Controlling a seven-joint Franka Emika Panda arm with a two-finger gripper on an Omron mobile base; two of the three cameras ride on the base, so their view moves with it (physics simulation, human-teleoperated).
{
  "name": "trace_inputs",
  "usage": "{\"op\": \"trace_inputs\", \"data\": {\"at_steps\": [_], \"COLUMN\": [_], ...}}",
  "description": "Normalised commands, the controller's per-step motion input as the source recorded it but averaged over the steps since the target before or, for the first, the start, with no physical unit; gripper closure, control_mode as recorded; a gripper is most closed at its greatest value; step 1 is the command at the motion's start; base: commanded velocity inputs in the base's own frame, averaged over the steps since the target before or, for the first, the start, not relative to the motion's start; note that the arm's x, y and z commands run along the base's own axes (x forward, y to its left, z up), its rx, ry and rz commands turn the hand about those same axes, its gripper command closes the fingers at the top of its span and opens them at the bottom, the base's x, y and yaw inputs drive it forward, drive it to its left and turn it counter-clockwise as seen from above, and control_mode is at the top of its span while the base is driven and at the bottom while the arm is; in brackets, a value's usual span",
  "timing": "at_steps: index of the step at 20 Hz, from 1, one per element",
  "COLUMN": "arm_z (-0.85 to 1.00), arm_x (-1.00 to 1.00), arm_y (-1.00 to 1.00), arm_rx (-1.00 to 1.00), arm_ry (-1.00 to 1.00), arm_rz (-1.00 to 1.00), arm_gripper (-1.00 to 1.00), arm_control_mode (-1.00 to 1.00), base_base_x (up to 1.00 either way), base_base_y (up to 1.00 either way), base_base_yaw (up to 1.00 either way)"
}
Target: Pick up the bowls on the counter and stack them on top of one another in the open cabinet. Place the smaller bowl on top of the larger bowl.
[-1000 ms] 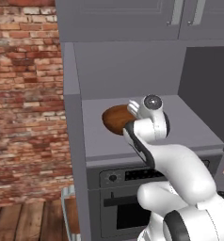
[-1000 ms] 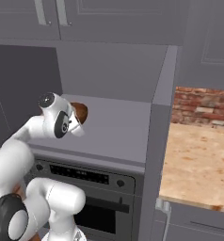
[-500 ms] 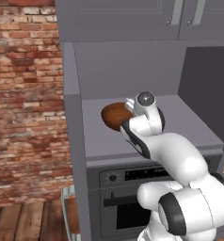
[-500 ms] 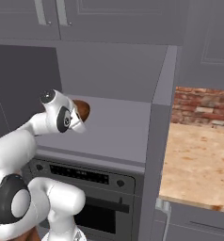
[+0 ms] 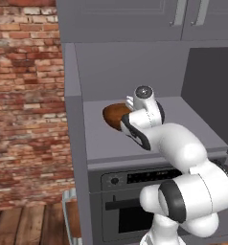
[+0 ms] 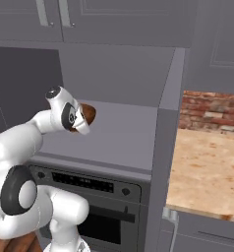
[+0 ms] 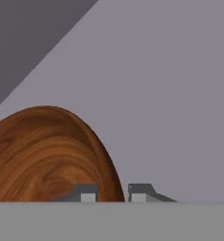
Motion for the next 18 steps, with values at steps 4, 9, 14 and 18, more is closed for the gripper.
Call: {"op": "trace_inputs", "data": {"at_steps": [4, 9, 14, 18], "arm_z": [-0.13, -0.12, -0.09, 0.00], "arm_x": [0.07, 0.02, -0.08, -0.14], "arm_y": [0.09, 0.07, 0.01, 0.00], "arm_rx": [0.00, 0.00, 0.00, 0.00], "arm_ry": [0.07, 0.05, 0.02, -0.01], "arm_rz": [-0.02, -0.02, -0.01, 0.00], "arm_gripper": [-1.00, -1.00, -1.00, -1.00], "arm_control_mode": [-1.00, -1.00, -1.00, -1.00], "base_base_x": [0.00, 0.00, 0.00, 0.00], "base_base_y": [0.00, 0.00, 0.00, 0.00], "base_base_yaw": [0.00, 0.00, 0.00, 0.00]}}
